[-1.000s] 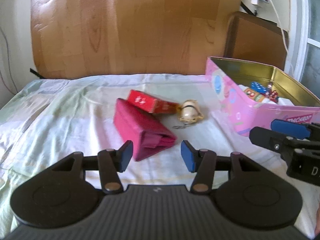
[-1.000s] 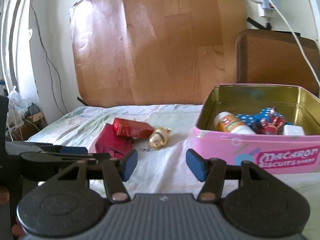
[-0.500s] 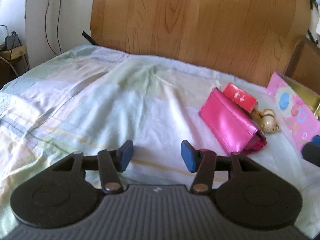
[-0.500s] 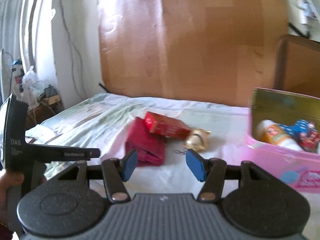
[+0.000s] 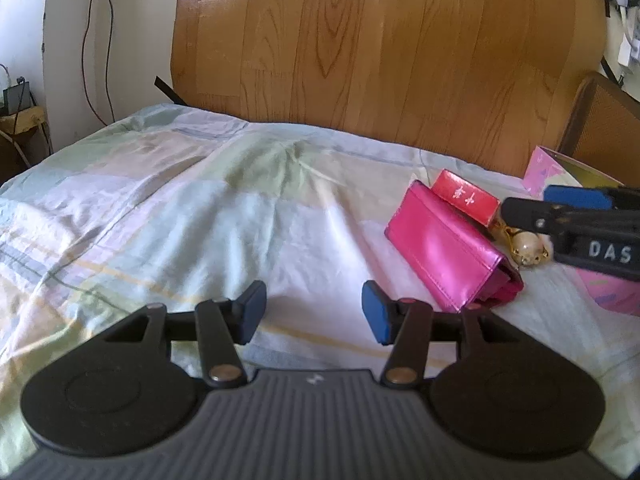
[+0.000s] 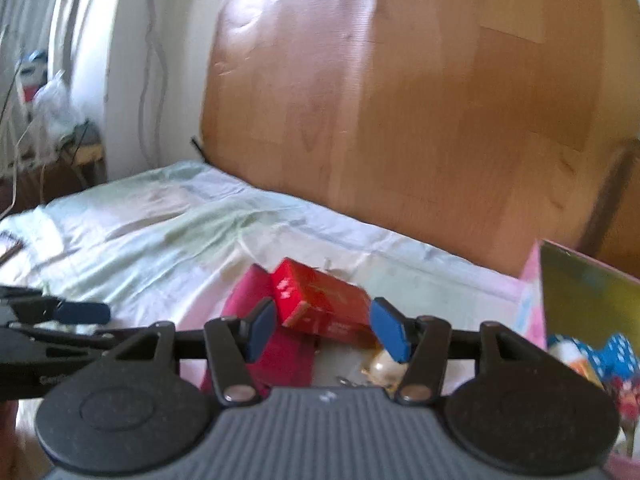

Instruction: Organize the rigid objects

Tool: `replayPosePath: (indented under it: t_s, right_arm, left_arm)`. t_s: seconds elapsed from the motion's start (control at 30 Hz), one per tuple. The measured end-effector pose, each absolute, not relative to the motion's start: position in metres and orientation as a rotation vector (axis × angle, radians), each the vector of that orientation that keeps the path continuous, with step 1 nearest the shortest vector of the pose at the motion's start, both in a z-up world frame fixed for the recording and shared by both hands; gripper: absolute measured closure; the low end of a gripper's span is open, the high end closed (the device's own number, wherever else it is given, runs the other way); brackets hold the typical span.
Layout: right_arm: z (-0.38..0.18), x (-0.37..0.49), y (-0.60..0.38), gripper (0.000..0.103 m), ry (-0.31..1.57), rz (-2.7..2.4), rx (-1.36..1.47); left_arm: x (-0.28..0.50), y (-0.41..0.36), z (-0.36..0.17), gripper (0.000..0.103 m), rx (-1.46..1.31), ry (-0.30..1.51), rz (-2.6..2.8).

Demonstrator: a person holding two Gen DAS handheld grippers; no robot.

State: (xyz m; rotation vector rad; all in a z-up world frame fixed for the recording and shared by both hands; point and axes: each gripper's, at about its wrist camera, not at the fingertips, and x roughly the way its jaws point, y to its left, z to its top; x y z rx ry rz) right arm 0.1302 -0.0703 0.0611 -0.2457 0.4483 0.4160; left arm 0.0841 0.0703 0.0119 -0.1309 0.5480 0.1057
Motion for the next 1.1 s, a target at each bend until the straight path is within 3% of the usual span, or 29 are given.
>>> replayPosePath:
  t_s: [0.37,0.43,0.47,0.83,0.93,1.0,1.1]
  right_arm:
    - [0.046,0.158,-0.037,0.052,0.446,0.401,-0.431]
    - [0.046,0.164,-0.037,0.069,0.465,0.418,-0.432]
    - [0.046,0.168,-0.036,0.088,0.485,0.432,-0.423]
    - [0.089,0.120,-0.091,0.089,0.393,0.440,-0.168]
    - [0.081,0.083,-0.114,0.090,0.395,0.461,-0.173]
    - [0.069,0.059,-0.122,0.095,0.409,0.478,-0.234]
    - [0.044,0.028,-0.131,0.091,0.506,0.534,-0.323]
  left_arm:
    - [0.084,0.071,0.012,0.047,-0.140,0.550,0.096]
    - [0.085,0.073,0.012,0.047,-0.148,0.547,0.094]
    - [0.085,0.073,0.012,0.047,-0.151,0.545,0.093]
    - [0.083,0.077,0.012,0.046,-0.183,0.529,0.078]
    - [0.085,0.078,0.011,0.046,-0.194,0.530,0.068]
    - [0.085,0.079,0.011,0.046,-0.202,0.528,0.058]
    - [0.083,0.079,0.011,0.043,-0.207,0.518,0.027]
